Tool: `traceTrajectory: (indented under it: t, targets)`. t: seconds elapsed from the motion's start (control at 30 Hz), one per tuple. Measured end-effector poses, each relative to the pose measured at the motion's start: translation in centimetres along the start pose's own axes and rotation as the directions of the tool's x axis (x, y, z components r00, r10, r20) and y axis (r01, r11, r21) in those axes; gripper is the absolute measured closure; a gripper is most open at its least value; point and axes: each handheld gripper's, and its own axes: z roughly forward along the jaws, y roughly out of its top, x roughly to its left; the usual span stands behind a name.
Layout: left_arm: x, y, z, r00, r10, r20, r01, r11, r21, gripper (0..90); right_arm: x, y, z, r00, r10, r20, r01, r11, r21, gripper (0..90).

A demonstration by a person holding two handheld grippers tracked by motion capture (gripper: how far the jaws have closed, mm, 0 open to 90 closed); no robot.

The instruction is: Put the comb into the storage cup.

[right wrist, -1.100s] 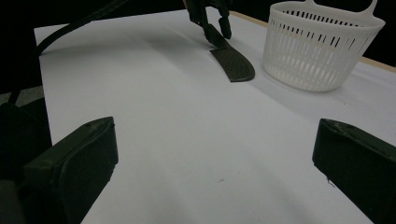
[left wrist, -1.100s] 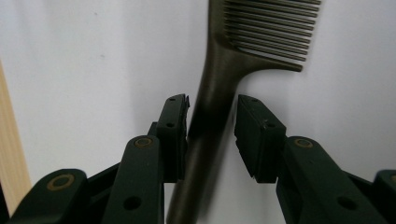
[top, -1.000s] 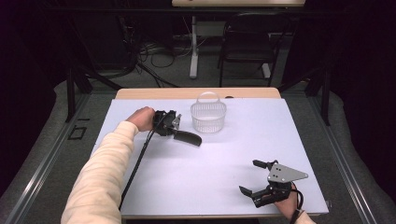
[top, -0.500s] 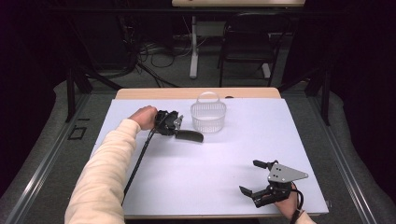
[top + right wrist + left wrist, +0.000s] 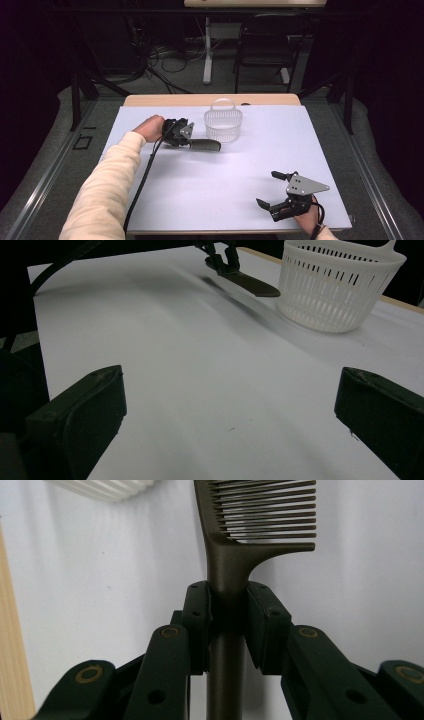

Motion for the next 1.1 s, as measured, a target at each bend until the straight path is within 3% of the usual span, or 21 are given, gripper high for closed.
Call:
traceTrajectory:
  t: [0.2, 0.47, 0.57, 1.0, 1.1]
  targets:
    - [-0.8, -0.7, -1.0, 0.9974, -0.068, -0.022, 0.067, 0.9968, -0.042, 72.4, 0.1, 0.1, 0.1, 1.0, 0.004, 0.008, -0.004, 1.0, 0.002, 0.0]
    - [-1.6, -1.6, -0.9, 0.9853, -0.17, -0.014, 0.167, 0.9785, -0.121, 72.4, 0.1, 0.0, 0.2, 0.9998, 0.005, 0.017, -0.005, 1.0, 0.018, 0.0]
    - [-1.6, -1.4, -0.9, 0.9846, -0.174, -0.016, 0.171, 0.9758, -0.137, 72.5, 0.1, 0.0, 0.2, 0.9999, 0.002, 0.016, -0.003, 1.0, 0.018, 0.0]
    - [-2.1, -1.5, -2.1, 0.968, -0.251, -0.009, 0.241, 0.9399, -0.242, 72.5, 0.1, 0.0, 0.3, 0.9998, 0.014, 0.016, -0.014, 1.0, 0.025, 0.0]
    - [-2.1, -1.5, -2.3, 0.9652, -0.261, -0.006, 0.252, 0.9371, -0.241, 72.5, 0.1, 0.0, 0.3, 0.9998, 0.013, 0.017, -0.013, 1.0, 0.026, 0.0]
